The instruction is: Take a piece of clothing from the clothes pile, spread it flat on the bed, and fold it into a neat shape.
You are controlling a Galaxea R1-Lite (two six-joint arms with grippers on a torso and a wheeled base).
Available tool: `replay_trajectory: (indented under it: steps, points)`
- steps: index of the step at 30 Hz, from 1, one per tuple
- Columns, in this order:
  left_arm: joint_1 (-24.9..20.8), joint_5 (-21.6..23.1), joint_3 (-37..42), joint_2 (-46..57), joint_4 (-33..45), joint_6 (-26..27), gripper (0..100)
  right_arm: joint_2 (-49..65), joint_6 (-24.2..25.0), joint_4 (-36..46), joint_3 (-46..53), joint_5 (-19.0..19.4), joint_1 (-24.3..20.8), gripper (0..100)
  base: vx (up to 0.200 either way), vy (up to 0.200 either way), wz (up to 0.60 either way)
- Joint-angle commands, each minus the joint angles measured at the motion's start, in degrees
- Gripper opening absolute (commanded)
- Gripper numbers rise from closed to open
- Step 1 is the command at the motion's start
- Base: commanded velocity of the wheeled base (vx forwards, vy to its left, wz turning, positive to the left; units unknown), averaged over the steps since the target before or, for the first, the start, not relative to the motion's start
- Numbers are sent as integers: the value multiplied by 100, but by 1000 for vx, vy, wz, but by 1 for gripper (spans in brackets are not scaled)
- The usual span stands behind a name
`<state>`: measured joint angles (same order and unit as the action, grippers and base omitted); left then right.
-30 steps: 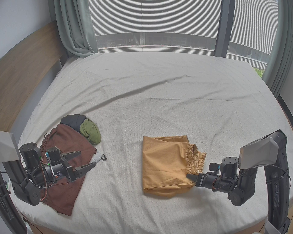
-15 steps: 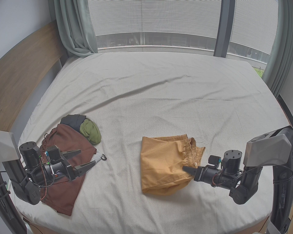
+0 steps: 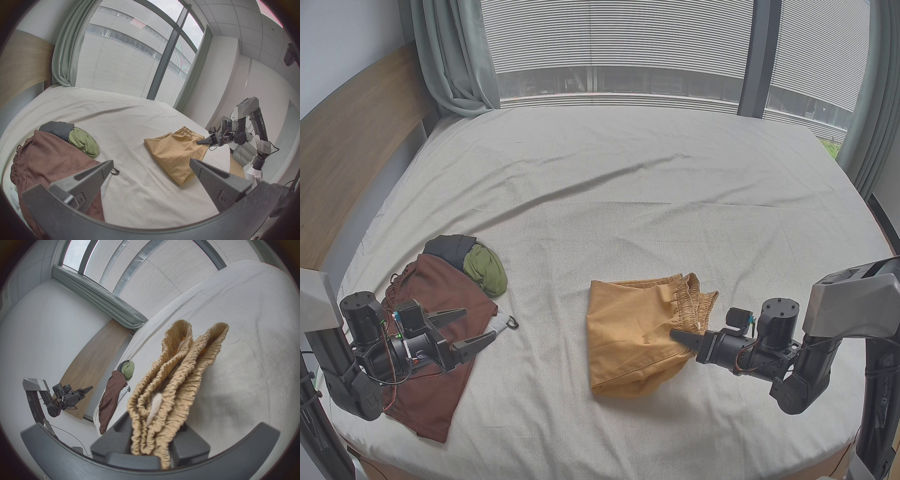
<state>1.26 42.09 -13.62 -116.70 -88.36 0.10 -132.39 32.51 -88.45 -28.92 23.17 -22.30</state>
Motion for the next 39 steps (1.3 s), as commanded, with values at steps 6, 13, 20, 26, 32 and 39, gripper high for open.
replay_trajectory:
  steps: [6, 13, 20, 26, 32, 39]
  points:
    - [15, 1, -18, -19, -6, -10, 100, 583, 300, 4, -114, 284, -55, 0, 0, 0, 0]
    - [-11, 1, -1, -19, 3, -10, 100, 794, 467, 21, -510, 434, -47, 0, 0, 0, 0]
    - [-11, 1, -9, -19, -6, -19, 100, 785, 651, 21, -879, 434, -47, 0, 0, 0, 0]
    - [-11, 1, -1, -28, -6, -19, 100, 767, 713, 241, -1354, 442, -47, 0, 0, 0, 0]
    - [-11, 1, 8, -19, -6, -19, 100, 785, 721, 733, -1811, 434, -47, 0, 0, 0, 0]
    - [-11, 1, 8, -28, -6, -19, 100, 697, 739, 1261, -2461, 434, -38, 0, 0, 0, 0]
